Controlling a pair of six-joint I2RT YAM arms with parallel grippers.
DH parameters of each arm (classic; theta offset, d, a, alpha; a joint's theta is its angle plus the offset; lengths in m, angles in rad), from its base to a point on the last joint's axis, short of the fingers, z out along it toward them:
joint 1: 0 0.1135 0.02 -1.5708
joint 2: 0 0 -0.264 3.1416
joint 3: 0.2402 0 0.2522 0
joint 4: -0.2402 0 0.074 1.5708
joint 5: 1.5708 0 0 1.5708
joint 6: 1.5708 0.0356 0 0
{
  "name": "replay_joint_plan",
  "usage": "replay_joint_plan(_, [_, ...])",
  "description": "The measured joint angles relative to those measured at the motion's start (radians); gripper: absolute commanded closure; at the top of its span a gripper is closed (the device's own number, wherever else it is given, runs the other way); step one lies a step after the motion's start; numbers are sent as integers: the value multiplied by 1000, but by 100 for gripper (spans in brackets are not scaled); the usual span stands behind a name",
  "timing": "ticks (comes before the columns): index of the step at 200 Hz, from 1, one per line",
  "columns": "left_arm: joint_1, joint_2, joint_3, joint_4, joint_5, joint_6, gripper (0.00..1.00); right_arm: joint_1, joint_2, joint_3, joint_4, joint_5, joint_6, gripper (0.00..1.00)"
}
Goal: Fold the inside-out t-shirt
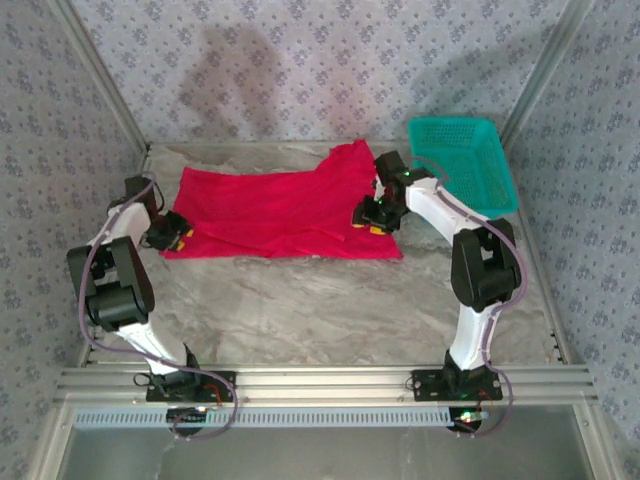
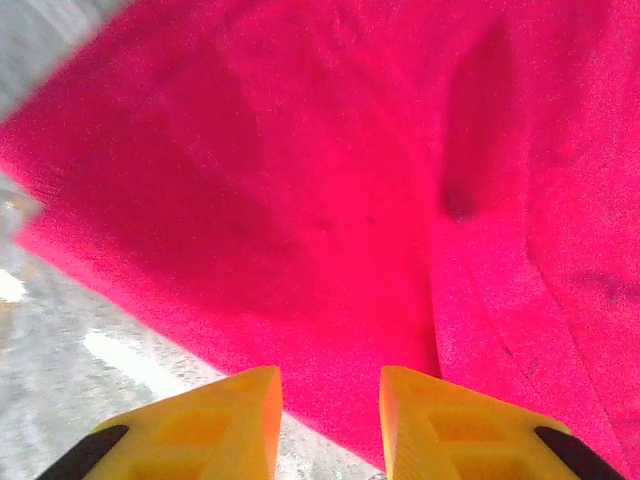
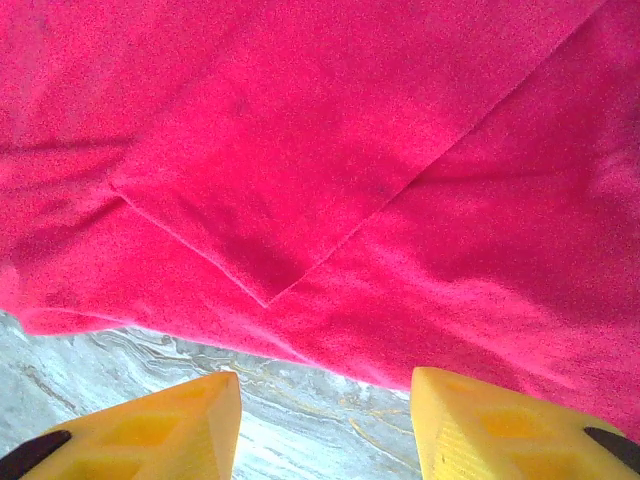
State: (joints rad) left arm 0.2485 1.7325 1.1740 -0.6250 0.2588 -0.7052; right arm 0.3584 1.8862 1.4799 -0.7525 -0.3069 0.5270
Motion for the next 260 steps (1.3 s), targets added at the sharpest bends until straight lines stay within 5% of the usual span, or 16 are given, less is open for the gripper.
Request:
replay_joint_plan(58, [22,134,-8,119,72,-29,74,-27,45,-91,112,-22,24,53])
replay_joint_plan(119, [217,153,-38,149,170,-29,77,-88,71,-195,163,-26,25,64])
replay_joint_plan(167, [223,146,-47,148,172,-11,80,-89,36,-250,192,3,19,69])
replay_joint_plan(260, [208,-196,-251,4,0,34,78,-48,-187,-430,1,185,5,63])
